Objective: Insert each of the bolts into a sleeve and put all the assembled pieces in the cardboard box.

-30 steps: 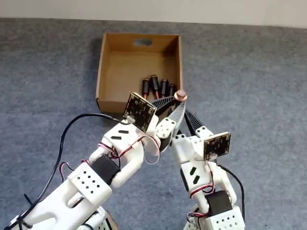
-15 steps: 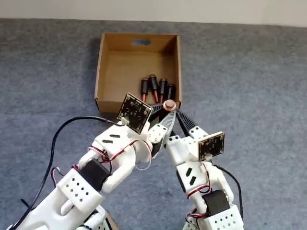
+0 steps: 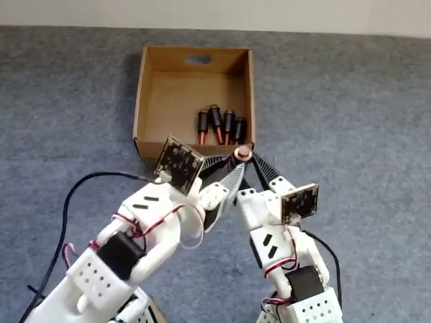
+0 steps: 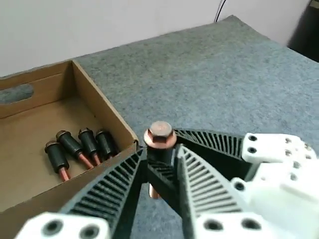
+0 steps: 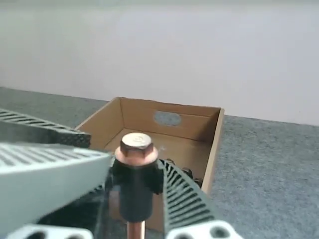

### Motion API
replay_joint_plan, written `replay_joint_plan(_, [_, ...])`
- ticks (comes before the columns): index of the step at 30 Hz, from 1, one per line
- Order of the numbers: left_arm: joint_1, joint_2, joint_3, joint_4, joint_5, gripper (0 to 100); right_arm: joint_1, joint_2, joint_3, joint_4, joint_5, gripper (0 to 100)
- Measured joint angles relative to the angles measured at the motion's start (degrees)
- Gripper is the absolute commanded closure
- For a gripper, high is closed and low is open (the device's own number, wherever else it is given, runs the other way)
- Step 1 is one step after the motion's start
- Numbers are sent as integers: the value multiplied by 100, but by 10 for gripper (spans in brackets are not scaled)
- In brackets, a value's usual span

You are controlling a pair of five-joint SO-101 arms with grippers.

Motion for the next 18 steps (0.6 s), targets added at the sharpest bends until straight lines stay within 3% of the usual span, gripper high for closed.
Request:
replay_joint_plan(6, [-712, -1327, 53, 598, 0, 992, 0, 0, 0, 0, 0, 991])
replay_joint_plan(14, [-3182, -3147, 2040, 730, 9, 992, 0, 0, 0, 35, 0, 991])
replay_joint_plan(18, [-4141, -3464, 2725, 914, 9, 992, 9, 0, -141, 589, 0, 991])
